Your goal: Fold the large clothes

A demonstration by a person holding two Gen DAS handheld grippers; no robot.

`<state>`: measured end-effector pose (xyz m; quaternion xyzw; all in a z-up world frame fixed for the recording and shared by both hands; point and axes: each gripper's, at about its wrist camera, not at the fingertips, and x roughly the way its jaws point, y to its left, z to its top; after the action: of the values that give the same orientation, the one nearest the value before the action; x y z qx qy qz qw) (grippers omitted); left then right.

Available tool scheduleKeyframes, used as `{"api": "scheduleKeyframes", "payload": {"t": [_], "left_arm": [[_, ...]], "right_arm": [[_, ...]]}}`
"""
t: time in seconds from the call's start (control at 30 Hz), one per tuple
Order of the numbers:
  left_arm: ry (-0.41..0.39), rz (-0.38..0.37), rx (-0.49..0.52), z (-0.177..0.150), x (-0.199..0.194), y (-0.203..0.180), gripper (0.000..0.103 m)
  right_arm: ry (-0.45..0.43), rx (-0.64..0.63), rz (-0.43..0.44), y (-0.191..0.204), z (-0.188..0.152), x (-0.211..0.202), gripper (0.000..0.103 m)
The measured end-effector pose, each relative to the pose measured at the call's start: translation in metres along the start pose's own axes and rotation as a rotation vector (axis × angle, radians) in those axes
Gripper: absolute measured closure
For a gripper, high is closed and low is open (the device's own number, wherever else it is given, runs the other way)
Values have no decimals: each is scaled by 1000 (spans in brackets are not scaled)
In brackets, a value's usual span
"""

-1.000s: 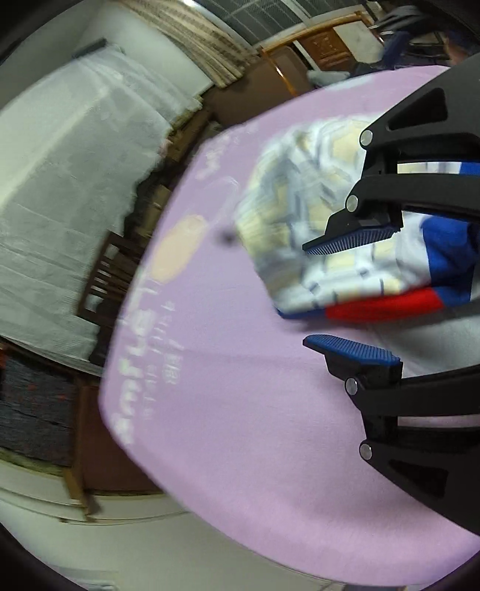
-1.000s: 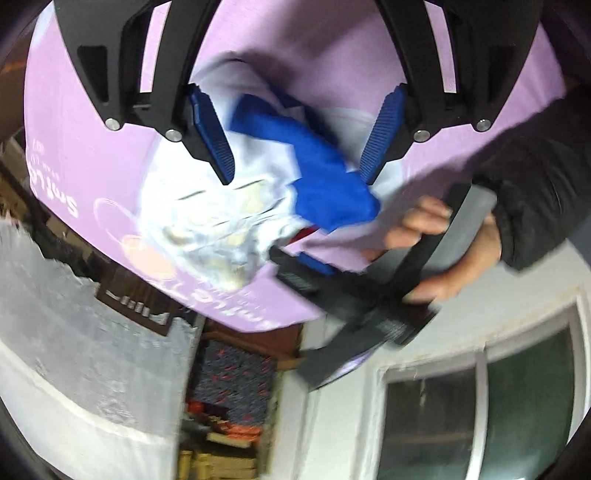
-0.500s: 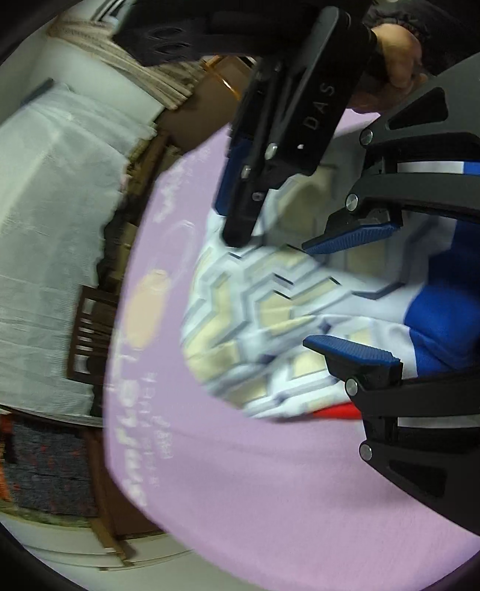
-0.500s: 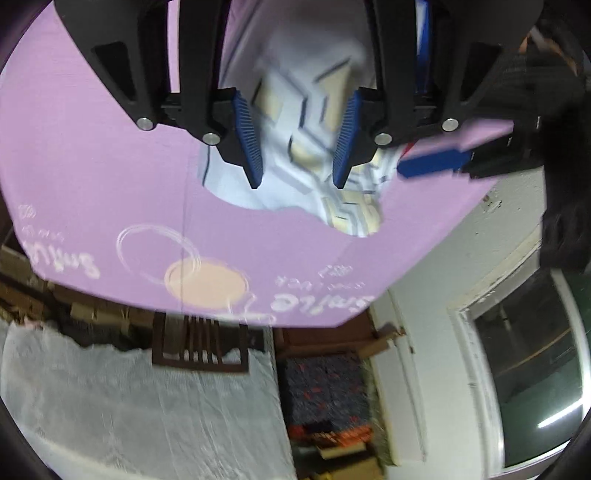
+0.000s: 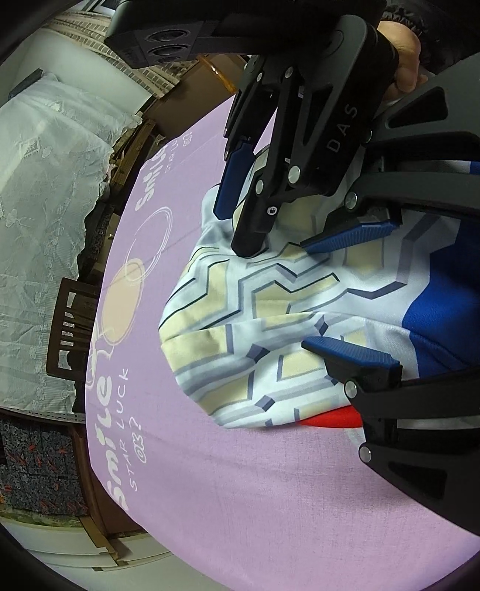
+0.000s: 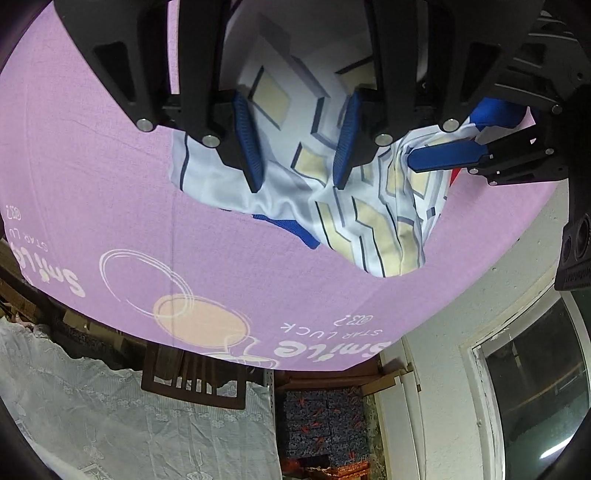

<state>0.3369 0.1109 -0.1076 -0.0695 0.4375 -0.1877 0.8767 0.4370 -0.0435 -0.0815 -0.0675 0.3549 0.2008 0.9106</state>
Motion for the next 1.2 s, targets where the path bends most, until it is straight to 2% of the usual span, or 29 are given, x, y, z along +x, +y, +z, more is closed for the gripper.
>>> {"api": "scheduleKeyframes", "payload": {"t": [0.2,0.33,0.57,0.7,0.83,1.03,1.2], "left_arm": [[3,16,6,1,-4,-2,54],[-9,47,15,2,-12,-4,53],[-91,103,77,1,-38,-22,53],[-155,151,106,0,-55,-31,53],[-183,178,114,-2,-64,-33,53],[-128,202,127,-7,-48,-32,53],[-57,215,133,-12,-26,-26,53]], "right_arm": [[17,-14,-21,4,3,-2,63],[31,-24,-17,9,6,-6,54],[1,-5,-37,13,4,-30,52],[-40,45,-6,6,-5,-59,52],[-69,81,8,-1,-17,-86,52],[-76,69,22,4,-35,-104,52],[-22,47,31,8,-47,-89,51]]}}
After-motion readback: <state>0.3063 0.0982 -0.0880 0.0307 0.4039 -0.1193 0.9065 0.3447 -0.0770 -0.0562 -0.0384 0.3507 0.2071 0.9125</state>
